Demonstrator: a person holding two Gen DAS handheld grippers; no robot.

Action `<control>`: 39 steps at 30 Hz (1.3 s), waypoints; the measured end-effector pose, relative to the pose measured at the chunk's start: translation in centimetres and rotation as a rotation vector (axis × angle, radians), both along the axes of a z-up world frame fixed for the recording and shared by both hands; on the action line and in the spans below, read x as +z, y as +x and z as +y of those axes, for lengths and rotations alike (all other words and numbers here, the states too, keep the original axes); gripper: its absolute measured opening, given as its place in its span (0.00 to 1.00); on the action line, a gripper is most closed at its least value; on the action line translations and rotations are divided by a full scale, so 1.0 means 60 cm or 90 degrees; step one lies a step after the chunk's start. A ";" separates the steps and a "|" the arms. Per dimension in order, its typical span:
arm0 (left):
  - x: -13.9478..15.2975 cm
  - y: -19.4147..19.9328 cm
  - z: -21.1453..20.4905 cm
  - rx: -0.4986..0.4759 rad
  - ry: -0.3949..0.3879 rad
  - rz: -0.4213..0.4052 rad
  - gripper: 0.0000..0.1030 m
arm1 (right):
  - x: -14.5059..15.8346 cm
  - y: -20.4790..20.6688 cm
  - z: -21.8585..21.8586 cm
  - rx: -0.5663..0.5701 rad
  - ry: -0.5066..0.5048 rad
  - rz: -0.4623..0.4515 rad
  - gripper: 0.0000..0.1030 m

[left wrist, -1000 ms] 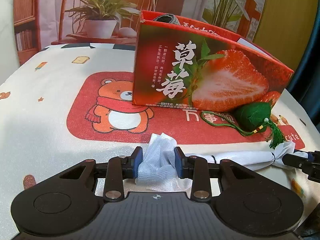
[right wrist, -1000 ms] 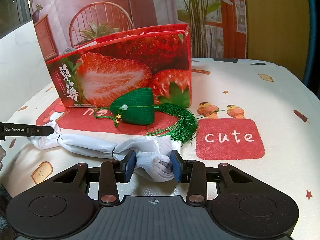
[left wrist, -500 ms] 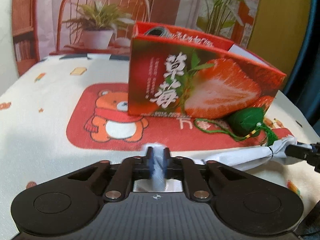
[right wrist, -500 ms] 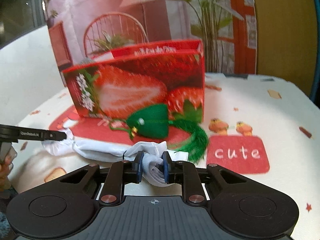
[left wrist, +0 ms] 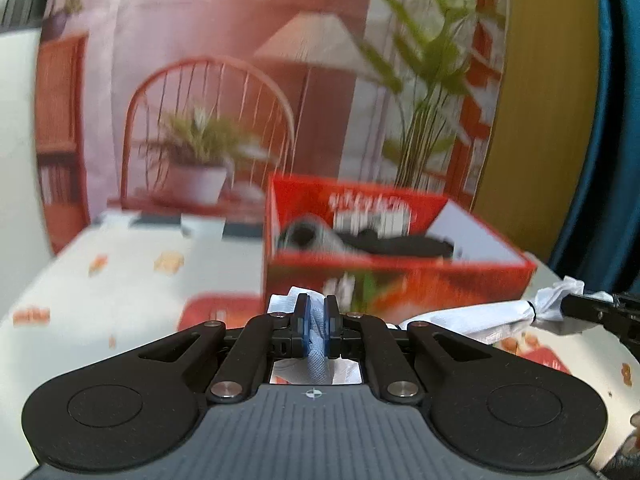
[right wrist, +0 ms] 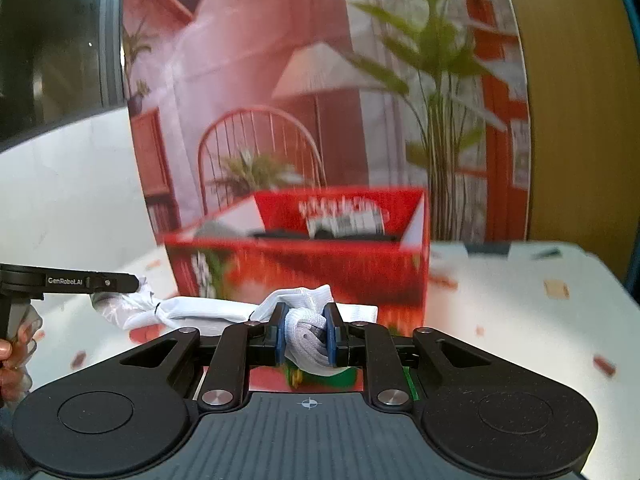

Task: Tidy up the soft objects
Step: 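Lift the white cloth bundle with both tools over the red box, then open both tools to drop the white cloth into the box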

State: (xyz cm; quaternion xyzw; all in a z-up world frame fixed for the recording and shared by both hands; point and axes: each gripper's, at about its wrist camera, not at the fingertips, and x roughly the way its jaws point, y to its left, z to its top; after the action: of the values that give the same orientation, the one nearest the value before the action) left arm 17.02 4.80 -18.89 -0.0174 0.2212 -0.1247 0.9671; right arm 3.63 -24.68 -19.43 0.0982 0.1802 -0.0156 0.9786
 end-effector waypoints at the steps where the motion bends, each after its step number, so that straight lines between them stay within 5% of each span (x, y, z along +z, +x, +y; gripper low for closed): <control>1: 0.014 0.007 -0.004 -0.004 0.005 -0.011 0.07 | 0.012 0.005 -0.005 -0.002 0.000 -0.010 0.17; 7: 0.085 0.062 -0.047 -0.036 0.042 -0.065 0.07 | 0.062 0.053 -0.044 -0.023 -0.009 -0.049 0.17; 12: 0.107 0.132 -0.075 -0.042 0.039 -0.046 0.07 | 0.076 0.100 -0.077 -0.046 -0.026 -0.047 0.17; 28: 0.011 0.275 -0.103 -0.055 0.046 0.098 0.07 | 0.018 0.237 -0.090 -0.015 -0.071 0.073 0.16; 36: -0.004 0.281 -0.111 -0.083 0.077 0.096 0.08 | -0.010 0.274 -0.080 -0.023 -0.079 0.110 0.16; 39: 0.001 0.267 -0.114 -0.109 0.097 0.068 0.20 | -0.011 0.269 -0.078 -0.030 -0.082 0.104 0.22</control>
State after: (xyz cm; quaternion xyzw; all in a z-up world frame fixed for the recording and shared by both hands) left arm 33.04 -2.06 -18.86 0.0682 0.2818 -0.1888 0.9382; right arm 19.74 -29.34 -20.12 0.0378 0.2559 -0.0579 0.9642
